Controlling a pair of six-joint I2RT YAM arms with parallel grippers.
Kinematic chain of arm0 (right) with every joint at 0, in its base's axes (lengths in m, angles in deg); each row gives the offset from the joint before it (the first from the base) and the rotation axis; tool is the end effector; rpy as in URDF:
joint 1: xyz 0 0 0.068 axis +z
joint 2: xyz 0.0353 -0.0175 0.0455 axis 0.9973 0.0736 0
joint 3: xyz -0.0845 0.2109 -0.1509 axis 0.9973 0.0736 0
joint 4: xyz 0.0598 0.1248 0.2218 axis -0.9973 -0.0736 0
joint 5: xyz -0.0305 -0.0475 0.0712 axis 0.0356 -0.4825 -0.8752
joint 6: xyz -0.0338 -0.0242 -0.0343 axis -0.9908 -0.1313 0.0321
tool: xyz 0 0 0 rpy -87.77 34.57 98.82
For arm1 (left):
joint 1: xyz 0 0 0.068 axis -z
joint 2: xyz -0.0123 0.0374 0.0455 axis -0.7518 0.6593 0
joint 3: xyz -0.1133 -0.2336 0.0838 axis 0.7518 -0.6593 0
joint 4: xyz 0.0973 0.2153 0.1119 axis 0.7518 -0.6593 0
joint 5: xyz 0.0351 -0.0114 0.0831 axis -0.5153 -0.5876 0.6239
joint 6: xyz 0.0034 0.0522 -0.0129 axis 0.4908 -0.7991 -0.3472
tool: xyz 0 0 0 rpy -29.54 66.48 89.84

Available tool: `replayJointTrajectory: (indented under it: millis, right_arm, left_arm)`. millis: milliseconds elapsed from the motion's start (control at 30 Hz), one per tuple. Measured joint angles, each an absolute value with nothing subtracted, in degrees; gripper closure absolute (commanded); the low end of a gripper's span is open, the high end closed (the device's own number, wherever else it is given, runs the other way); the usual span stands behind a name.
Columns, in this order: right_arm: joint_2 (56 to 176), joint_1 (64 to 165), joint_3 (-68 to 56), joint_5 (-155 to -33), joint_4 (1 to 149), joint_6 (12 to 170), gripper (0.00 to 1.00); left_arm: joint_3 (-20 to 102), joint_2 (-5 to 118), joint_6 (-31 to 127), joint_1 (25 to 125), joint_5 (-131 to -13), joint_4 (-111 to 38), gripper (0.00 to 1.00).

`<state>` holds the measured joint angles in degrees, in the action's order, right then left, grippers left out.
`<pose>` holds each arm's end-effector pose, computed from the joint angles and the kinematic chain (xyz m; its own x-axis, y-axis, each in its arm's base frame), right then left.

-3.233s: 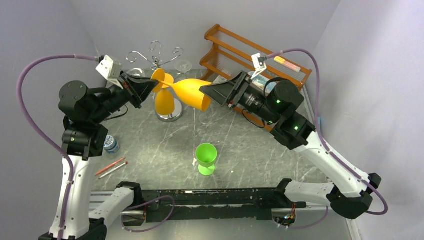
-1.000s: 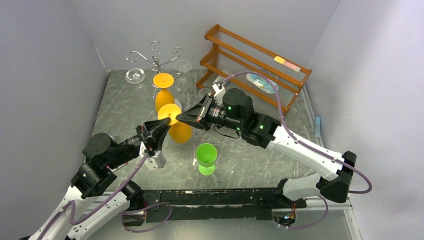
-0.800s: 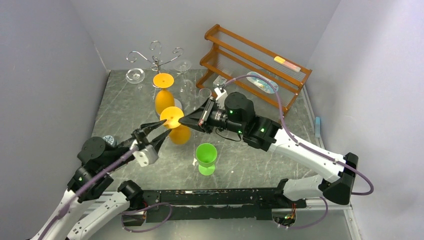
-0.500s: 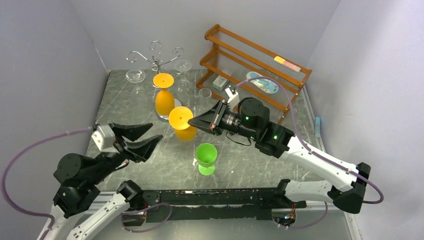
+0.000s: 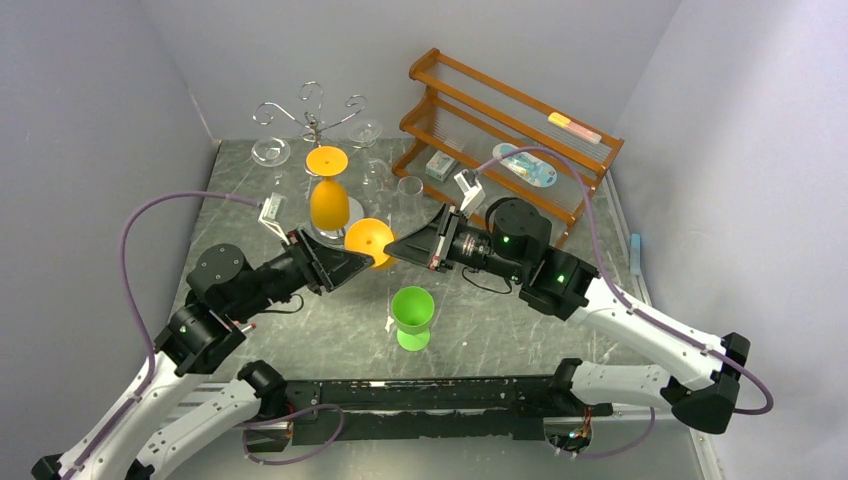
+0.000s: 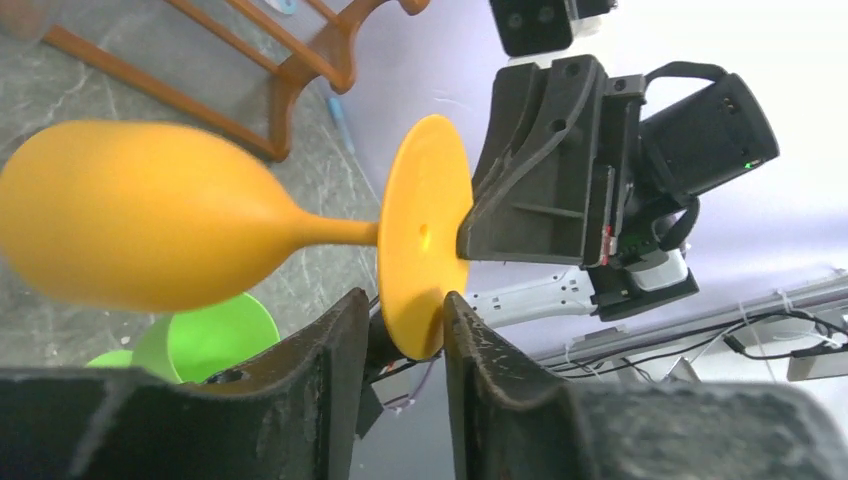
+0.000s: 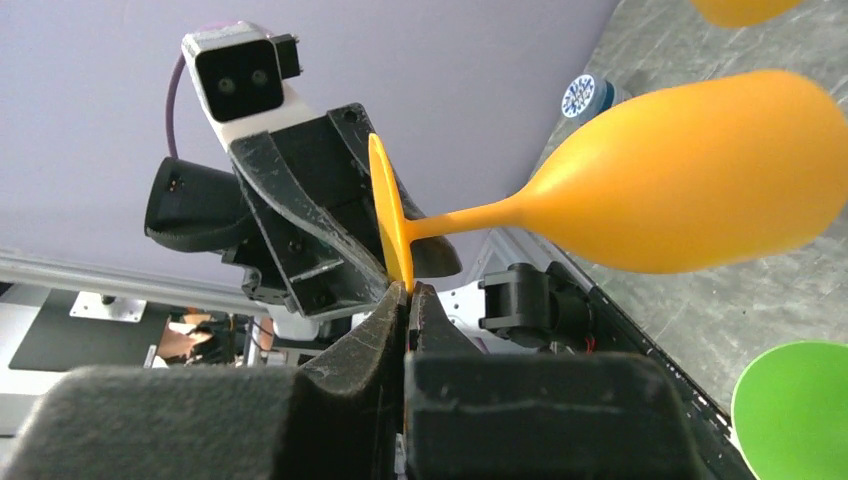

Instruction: Place the wine glass upside down on the wine glass rack

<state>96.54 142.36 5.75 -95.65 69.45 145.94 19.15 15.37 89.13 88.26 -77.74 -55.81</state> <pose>0.1305 0.2084 0.4085 -0.8218 0.3308 -0.4639 -0.4008 0.2430 0.8833 0.0928 -0.0878 0.3860 -0.6477 -0.4690 -0.6004 0.4784 0.3630 -0.7996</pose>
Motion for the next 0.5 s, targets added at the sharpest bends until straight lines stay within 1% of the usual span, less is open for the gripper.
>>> replayJointTrajectory:
  millis: [33,133,200,233,300,333,367,433,467,500]
  right_arm:
    - [96.65,142.31,5.75,-95.85,69.34,145.7,1.0]
    - [96.67,142.4,5.75,-96.74,69.28,144.91,1.0]
    - [96.67,142.4,5.75,-97.29,69.25,144.56,1.0]
    - [96.67,142.4,5.73,-97.38,69.14,144.41,1.0]
    - [96.61,142.4,5.73,-97.49,69.14,144.26,1.0]
    - [96.61,142.4,5.73,-97.53,69.12,144.17,1.0]
    - [96.58,142.4,5.73,-97.6,68.97,144.02,0.9]
    - [96.63,142.42,5.62,-97.77,69.12,143.97,0.62]
    - [96.61,142.44,5.46,-97.79,68.97,144.19,0.51]
    - [96.54,142.47,5.22,-97.77,68.6,143.91,0.42]
  left_arm:
    - [19.15,15.48,90.03,88.26,-78.28,-55.26,0.69]
    - [19.17,15.56,91.87,88.23,-79.37,-54.06,0.71]
    - [19.17,15.76,92.74,88.23,-79.88,-53.56,0.76]
    - [19.2,15.85,93.09,88.23,-79.94,-53.58,0.79]
    - [19.22,15.87,93.64,88.23,-79.92,-53.73,0.94]
    - [19.33,15.85,93.94,88.23,-79.86,-53.89,0.95]
    - [19.72,15.85,94.1,88.23,-79.86,-54.13,0.95]
    - [20.42,15.85,94.34,88.26,-79.88,-54.52,0.95]
    - [20.86,15.89,94.34,88.28,-79.96,-54.91,0.95]
    - [21.32,15.98,94.34,88.28,-80.01,-55.09,0.95]
